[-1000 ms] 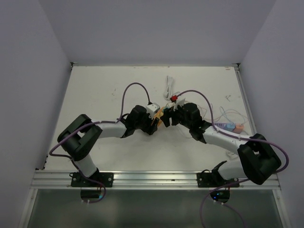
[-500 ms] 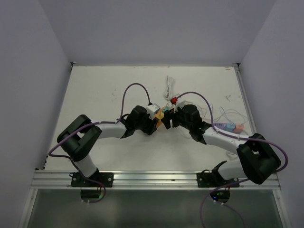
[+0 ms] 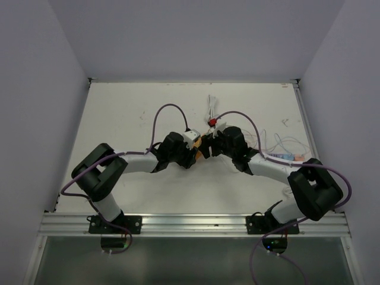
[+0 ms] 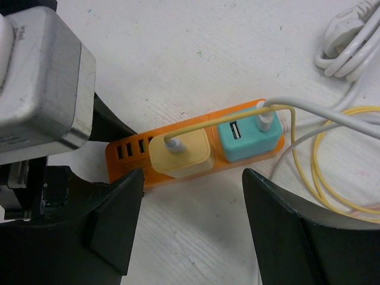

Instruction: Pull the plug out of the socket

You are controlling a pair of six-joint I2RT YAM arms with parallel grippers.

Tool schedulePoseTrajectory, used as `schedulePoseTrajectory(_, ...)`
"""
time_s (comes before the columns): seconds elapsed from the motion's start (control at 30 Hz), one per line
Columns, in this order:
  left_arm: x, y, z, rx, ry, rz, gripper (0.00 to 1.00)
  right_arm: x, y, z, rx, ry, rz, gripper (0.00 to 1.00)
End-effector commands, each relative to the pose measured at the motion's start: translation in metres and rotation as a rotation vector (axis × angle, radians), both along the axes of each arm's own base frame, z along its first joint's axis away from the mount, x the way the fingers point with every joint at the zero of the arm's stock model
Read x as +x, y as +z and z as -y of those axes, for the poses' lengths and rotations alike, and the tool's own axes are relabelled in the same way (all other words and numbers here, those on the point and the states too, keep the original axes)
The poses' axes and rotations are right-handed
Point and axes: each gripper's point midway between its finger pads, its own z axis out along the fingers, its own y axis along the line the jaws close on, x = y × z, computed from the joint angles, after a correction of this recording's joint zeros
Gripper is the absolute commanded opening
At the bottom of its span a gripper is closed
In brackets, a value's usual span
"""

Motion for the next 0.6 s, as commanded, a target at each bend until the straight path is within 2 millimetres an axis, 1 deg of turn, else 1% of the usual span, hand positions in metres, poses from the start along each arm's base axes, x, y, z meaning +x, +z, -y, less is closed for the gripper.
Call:
schedulePoseTrajectory(0.0,-0.01,-0.013,0.001,0.031,-0.026,-0.047,0.2,0.011,0.015,-0.015,0.016,0.043,0.042,0.71)
schedulePoseTrajectory(0.13,-0.01,-0.015,0.0,0.033,-0.031,-0.052,0.2,0.012,0.01,-0.022,0.018,0.067,0.024,0.7)
schedulePoseTrajectory(0.17,-0.011,-0.015,0.0,0.033,-0.033,-0.054,0.17,0.012,0.008,-0.022,0.015,0.068,0.019,0.7)
schedulePoseTrajectory(0.27,-0.01,-0.016,0.002,0.034,-0.038,-0.056,0.16,0.013,0.007,-0.024,0.016,0.073,0.022,0.69)
schedulePoseTrajectory(0.3,-0.011,-0.016,0.002,0.032,-0.041,-0.058,0.12,0.012,0.005,-0.024,0.015,0.079,0.019,0.69)
schedulePoseTrajectory(0.57,-0.012,-0.015,0.003,0.031,-0.051,-0.058,0.1,0.013,-0.001,-0.032,0.033,0.11,0.026,0.67)
